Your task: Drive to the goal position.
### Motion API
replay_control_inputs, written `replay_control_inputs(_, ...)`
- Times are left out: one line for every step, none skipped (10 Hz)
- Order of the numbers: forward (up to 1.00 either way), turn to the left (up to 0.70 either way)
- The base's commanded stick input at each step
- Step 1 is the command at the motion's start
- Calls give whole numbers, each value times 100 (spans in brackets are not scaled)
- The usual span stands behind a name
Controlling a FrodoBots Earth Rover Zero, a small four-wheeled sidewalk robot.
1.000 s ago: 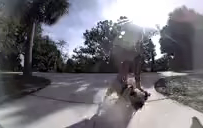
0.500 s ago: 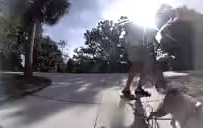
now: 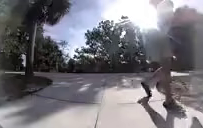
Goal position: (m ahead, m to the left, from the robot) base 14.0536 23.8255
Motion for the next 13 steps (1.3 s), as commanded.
replay_control_inputs(85, 0)
replay_control_inputs(85, 0)
replay_control_inputs(85, 0)
replay_control_inputs(85, 0)
replay_control_inputs(85, 0)
replay_control_inputs(85, 0)
replay_control_inputs(85, 0)
replay_control_inputs(85, 0)
replay_control_inputs(85, 0)
replay_control_inputs(85, 0)
replay_control_inputs(85, 0)
replay_control_inputs(85, 0)
replay_control_inputs(85, 0)
